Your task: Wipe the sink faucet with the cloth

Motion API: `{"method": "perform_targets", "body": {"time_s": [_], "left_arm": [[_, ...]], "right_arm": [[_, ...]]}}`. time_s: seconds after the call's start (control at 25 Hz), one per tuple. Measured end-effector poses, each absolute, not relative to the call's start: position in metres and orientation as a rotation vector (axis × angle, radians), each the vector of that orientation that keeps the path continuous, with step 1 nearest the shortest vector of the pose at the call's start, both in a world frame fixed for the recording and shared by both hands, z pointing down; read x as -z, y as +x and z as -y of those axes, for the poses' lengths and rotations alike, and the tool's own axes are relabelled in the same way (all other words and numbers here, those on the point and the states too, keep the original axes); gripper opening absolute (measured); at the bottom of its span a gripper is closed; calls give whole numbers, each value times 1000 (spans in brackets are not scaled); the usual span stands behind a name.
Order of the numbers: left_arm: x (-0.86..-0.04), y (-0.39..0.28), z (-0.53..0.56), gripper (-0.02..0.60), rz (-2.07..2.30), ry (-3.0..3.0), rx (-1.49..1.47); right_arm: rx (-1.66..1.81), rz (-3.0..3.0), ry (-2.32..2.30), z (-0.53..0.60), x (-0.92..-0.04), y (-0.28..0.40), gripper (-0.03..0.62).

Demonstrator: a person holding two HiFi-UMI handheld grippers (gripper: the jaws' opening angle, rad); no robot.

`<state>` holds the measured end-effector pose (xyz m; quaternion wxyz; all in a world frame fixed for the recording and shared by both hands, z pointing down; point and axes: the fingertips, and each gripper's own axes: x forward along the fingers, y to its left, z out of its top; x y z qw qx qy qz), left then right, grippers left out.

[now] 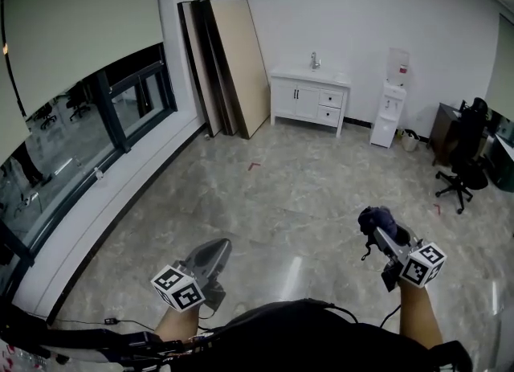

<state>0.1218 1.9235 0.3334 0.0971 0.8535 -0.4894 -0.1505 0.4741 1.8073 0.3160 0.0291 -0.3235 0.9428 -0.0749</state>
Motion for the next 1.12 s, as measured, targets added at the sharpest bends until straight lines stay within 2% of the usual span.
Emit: {"method": "perform_targets", "body": {"time_s": [0.28, 0.56, 0.76, 1.12], "left_arm": [[-332, 63, -1842, 0, 1335, 2563, 469], [-302, -46, -1775, 0, 1335, 2606, 468], [-314, -116, -1736, 0, 1332, 2568, 466], [-328, -180, -1675, 0, 1293, 2569, 468]], "right_arm": [[171, -2878, -1110, -1754, -305, 421, 153], [171, -2811, -1171, -1699, -285, 334, 153], [175, -2826, -1178, -1661, -287, 265, 153], [202, -2830, -1216, -1608, -296, 201, 153]]}}
